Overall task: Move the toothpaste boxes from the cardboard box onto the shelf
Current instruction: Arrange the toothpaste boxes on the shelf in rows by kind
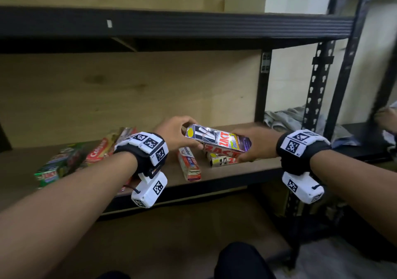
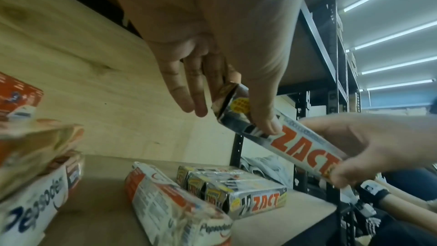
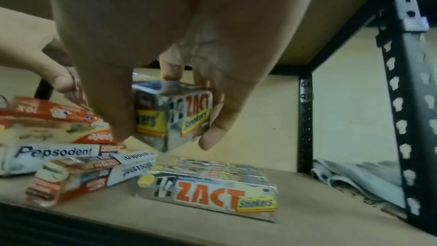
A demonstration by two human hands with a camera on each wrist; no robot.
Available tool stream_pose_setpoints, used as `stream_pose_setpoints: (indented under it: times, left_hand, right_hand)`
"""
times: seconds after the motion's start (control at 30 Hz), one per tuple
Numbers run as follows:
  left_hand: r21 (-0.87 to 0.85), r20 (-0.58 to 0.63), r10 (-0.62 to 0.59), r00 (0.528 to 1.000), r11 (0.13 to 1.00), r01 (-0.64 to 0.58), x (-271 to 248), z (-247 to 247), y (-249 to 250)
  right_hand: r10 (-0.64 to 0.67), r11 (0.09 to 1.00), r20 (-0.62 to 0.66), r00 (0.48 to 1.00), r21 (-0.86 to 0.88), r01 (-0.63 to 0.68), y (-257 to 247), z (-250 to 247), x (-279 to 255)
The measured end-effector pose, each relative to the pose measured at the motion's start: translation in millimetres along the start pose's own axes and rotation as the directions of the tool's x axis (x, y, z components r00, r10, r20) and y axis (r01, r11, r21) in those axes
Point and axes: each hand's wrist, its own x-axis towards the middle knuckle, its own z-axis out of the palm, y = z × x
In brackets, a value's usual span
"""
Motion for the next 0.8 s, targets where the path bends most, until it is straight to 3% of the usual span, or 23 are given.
stream_pose_setpoints:
  times: [0.13, 0.4, 0.57, 0.8]
  left_hand:
    - [0.093, 0.126, -0.047, 0.991, 0.995, 0.036, 13, 29, 5]
    - [0.314, 0.307, -0.031, 0.951, 0.947, -0.070, 33, 86, 20]
    - [0.342, 0.347, -0.031, 0.937, 0.935, -0.096, 41, 104, 20]
    - [0.303, 0.413, -0.004, 0.911, 0.944, -0.133, 50, 102, 25]
  right_hand:
    - [0.080, 0.988, -0.047, 0.996, -0.131, -0.085, 25, -2, 1]
    - [0.165, 0.937, -0.003, 0.986, -0.312, -0.157, 66, 24, 9]
    - [0.224, 0.948, 0.033, 0.974, -0.240, -0.210, 80, 38, 19]
    - [0.204, 0.972, -0.050, 0.978, -0.110, -0.208, 91, 47, 25]
